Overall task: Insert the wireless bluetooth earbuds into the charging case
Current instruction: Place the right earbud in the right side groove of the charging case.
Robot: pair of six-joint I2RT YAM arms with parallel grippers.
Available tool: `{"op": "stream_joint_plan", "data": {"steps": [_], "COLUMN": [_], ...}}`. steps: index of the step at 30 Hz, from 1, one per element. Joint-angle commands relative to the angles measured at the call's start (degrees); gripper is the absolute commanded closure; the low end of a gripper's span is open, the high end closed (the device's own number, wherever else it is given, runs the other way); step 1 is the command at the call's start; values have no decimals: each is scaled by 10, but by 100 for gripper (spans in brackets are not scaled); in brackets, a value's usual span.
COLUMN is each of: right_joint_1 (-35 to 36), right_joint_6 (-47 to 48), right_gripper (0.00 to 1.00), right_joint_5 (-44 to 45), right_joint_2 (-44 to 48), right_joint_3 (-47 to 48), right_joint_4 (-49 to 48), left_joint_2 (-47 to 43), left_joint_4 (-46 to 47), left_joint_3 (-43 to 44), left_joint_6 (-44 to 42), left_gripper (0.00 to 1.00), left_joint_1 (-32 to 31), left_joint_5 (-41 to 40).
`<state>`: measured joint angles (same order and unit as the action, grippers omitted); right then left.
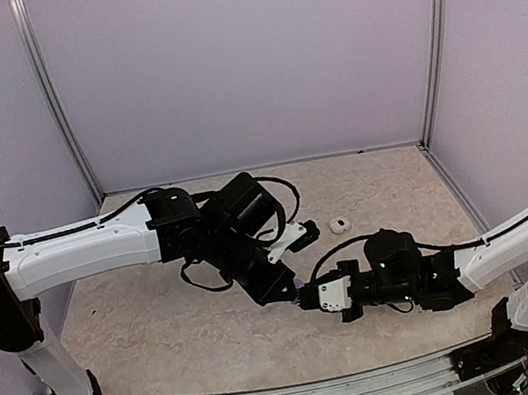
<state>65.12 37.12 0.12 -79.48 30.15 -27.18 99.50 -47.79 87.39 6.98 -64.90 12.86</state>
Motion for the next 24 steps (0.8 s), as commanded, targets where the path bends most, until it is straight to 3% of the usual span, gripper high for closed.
{"op": "stream_joint_plan", "data": {"steps": [1,16,24], "right_joint_1": [8,10,6], "right_joint_6": [4,-18,-42], "right_gripper": [100,100,100], "right_joint_5": [0,-50,-59], "right_joint_2": [7,36,47], "right_joint_3": [8,-9,-22], "right_joint_4": [-12,-41,-61], "left_joint_2": [3,3,-29], "left_joint_4": [-1,15,56], "left_joint_3": [12,7,-14], "left_joint_6": [-8,-6,-5], "left_gripper": [97,98,82], "left_joint_1": [0,0,0], "left_joint_5": [-4,-9,-18]}}
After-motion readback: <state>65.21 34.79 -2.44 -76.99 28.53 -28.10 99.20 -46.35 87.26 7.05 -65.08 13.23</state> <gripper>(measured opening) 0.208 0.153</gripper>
